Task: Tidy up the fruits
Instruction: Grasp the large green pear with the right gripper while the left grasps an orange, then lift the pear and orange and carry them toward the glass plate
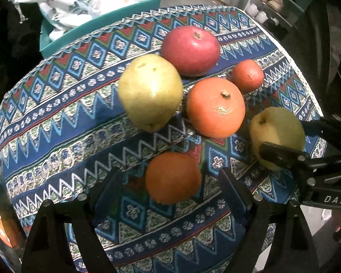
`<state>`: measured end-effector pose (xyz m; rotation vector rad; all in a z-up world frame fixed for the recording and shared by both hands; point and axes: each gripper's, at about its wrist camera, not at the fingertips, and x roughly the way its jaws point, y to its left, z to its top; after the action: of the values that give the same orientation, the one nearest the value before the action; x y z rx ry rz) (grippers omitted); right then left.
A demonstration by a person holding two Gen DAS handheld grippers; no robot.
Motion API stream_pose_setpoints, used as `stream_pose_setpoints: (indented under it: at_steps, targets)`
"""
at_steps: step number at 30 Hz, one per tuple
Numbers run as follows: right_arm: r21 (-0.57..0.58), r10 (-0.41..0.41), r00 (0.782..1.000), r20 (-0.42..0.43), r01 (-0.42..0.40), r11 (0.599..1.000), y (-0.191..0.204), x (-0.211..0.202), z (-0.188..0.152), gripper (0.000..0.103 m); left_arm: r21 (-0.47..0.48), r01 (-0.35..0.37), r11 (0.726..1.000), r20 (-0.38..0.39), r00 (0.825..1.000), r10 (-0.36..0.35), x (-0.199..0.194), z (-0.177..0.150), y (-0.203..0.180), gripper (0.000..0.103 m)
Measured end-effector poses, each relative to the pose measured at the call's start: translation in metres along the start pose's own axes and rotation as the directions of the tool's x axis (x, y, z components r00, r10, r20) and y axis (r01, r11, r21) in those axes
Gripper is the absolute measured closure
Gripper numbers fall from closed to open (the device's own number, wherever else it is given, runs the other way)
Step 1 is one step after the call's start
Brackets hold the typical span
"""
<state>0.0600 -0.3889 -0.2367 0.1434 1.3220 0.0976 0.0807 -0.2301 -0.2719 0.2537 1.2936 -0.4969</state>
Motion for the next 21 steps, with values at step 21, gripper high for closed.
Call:
stream_pose_setpoints:
  at_steps: [21]
  targets:
    - [-0.032, -0.015, 1.0, 0.009, 0.015, 0.999, 0.003, 0.01, 0.01, 0.03, -0.06, 0.045, 0.997, 0.003, 0.999, -0.045, 0.004, -0.018, 0.018, 0.054]
